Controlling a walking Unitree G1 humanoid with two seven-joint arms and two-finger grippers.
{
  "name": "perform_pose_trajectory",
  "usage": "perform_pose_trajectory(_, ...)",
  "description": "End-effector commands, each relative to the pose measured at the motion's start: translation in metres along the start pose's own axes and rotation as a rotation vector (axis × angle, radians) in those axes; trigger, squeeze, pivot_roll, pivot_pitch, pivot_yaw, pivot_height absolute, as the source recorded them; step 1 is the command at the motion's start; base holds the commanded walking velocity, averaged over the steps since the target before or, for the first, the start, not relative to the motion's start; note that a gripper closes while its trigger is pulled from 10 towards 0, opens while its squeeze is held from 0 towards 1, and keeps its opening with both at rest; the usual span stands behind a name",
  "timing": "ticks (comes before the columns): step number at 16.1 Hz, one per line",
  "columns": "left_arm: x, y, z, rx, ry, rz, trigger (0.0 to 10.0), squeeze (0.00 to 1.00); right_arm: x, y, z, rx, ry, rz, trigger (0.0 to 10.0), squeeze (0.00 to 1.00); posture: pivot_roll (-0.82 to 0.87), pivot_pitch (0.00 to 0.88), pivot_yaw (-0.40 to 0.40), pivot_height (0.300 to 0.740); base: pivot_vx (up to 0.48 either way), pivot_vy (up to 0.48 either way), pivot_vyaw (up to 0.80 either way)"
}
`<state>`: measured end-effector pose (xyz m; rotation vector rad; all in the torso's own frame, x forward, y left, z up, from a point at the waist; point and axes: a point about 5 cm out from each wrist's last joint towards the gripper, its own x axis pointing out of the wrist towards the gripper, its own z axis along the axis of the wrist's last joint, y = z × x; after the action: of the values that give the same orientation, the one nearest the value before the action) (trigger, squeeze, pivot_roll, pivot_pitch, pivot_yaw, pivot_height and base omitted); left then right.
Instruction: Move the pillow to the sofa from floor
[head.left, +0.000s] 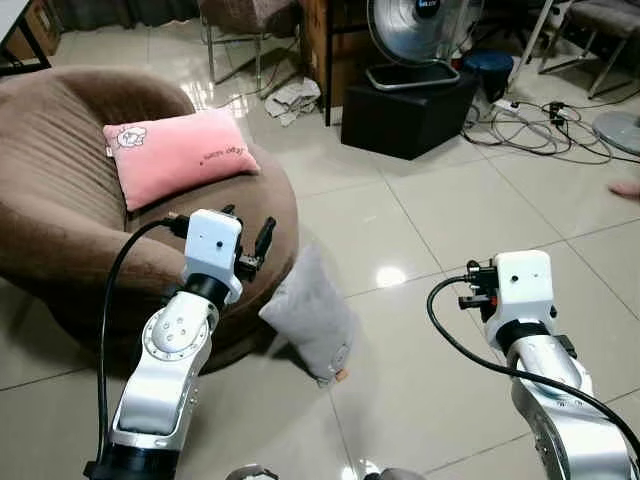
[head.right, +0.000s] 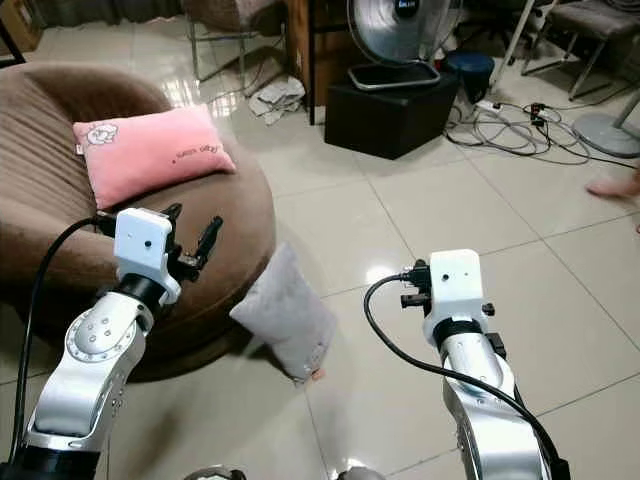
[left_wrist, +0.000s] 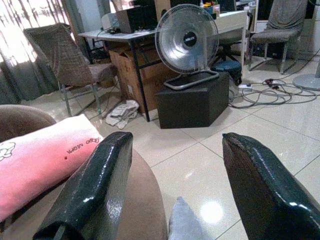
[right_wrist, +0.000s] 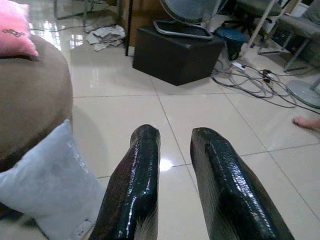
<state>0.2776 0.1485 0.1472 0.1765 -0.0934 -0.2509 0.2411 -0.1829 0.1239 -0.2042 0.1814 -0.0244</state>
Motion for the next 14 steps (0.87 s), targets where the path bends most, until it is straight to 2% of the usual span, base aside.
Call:
perform_pose_trajectory(1,0.0013,0.0005,0.0002,0.010,0.007,-0.005,10.0,0.00,0.0001,-0.0011,0.0004,0.019,-0.008,0.001,10.0,0.00,-0.06,0.071,0.025,0.740,0.375,0.000,0.00)
perform_pose_trajectory(3,0.0017,0.0006,0.0002,0.009,0.007,-0.004,10.0,0.00,0.0002,-0.0018,-0.0021,0.032,0.010,-0.003,10.0,0.00,-0.06,0.072,0.025,0.740,0.379,0.000,0.00)
perform_pose_trajectory(5,0.0025,0.0006,0.0005,0.011,0.007,-0.002,10.0,0.00,0.0010,-0.0029,-0.0051,0.021,0.030,-0.013,10.0,0.00,-0.05,0.072,0.024,0.740,0.379,0.000,-0.68)
perform_pose_trajectory(7,0.0035,0.0008,0.0011,0.015,0.005,-0.003,10.0,0.00,0.0021,-0.0026,-0.0040,-0.006,0.023,-0.004,10.0,0.00,-0.05,0.073,0.025,0.740,0.373,0.000,0.00)
perform_pose_trajectory(14,0.0042,0.0011,0.0003,0.025,0.005,-0.006,10.0,0.00,0.0020,-0.0003,-0.0050,-0.003,0.025,0.034,10.0,0.00,-0.05,0.045,0.025,0.740,0.374,0.000,0.00)
